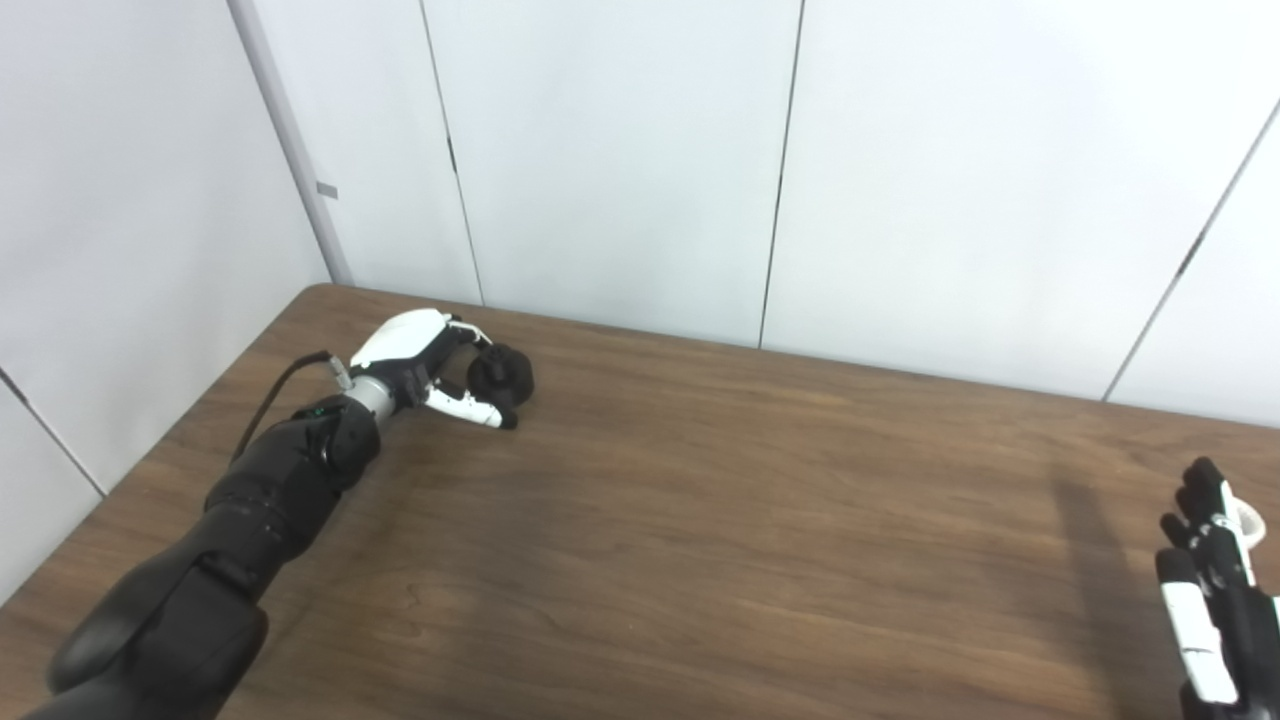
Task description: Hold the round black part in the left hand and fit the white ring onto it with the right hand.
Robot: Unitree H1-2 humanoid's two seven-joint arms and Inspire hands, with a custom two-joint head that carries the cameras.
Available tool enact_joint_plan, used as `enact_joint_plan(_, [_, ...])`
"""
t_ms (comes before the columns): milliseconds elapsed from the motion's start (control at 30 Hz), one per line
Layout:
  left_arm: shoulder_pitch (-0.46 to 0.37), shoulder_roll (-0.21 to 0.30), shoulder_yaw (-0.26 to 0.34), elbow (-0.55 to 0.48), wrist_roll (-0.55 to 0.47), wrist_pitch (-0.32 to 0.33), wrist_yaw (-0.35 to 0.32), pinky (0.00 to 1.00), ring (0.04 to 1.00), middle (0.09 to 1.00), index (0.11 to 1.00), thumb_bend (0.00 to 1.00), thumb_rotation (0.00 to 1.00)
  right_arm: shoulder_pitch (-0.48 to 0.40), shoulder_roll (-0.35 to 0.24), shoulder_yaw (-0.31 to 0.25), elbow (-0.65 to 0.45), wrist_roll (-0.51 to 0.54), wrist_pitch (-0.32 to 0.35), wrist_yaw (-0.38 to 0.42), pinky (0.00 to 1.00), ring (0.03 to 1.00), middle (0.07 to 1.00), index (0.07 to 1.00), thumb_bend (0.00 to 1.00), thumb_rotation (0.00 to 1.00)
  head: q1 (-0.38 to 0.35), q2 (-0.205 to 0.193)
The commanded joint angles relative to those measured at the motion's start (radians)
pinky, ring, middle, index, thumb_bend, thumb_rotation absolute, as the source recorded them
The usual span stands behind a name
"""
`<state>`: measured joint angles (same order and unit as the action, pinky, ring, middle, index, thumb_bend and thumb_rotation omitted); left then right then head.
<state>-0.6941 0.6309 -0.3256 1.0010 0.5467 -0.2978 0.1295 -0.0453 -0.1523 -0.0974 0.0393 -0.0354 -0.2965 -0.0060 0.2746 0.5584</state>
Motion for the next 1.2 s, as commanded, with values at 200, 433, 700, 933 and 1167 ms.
enact_joint_plan(200, [-0.039,0.006,-0.022,0.06,0.039,-0.065,0.136,1.0,0.914,0.742,0.484,0.53,0.06,0.059,0.029,0.011,0.029,-0.002,-0.001,-0.007,1.0,1.0,1.0,0.991,0.47,0.86,0.0,0.006])
enact_joint_plan(433, [-0.036,0.012,-0.034,0.068,0.04,-0.083,0.146,1.0,0.917,0.726,0.483,0.52,0.06,0.056,0.027,0.009,0.029,-0.026,-0.006,-0.019,1.0,1.0,0.999,0.982,0.48,0.87,0.002,0.014])
enact_joint_plan(700, [-0.025,0.025,-0.04,0.036,0.052,-0.106,0.162,1.0,0.91,0.72,0.483,0.52,0.06,0.05,0.031,0.005,0.025,-0.045,-0.02,-0.041,1.0,1.0,0.99,0.968,0.46,0.85,0.0,0.021])
enact_joint_plan(933, [0.04,0.03,-0.061,-0.109,0.103,-0.153,0.154,1.0,0.924,0.722,0.482,0.52,0.06,0.053,0.037,0.008,-0.034,-0.055,0.0,-0.044,1.0,1.0,0.98,0.964,0.49,0.86,-0.021,0.032])
enact_joint_plan(1167, [0.115,0.024,-0.086,-0.333,0.133,-0.163,0.052,1.0,0.948,0.733,0.482,0.52,0.06,0.042,0.044,0.012,-0.139,-0.042,0.043,-0.028,0.97,1.0,0.992,0.973,0.59,0.87,-0.046,0.042])
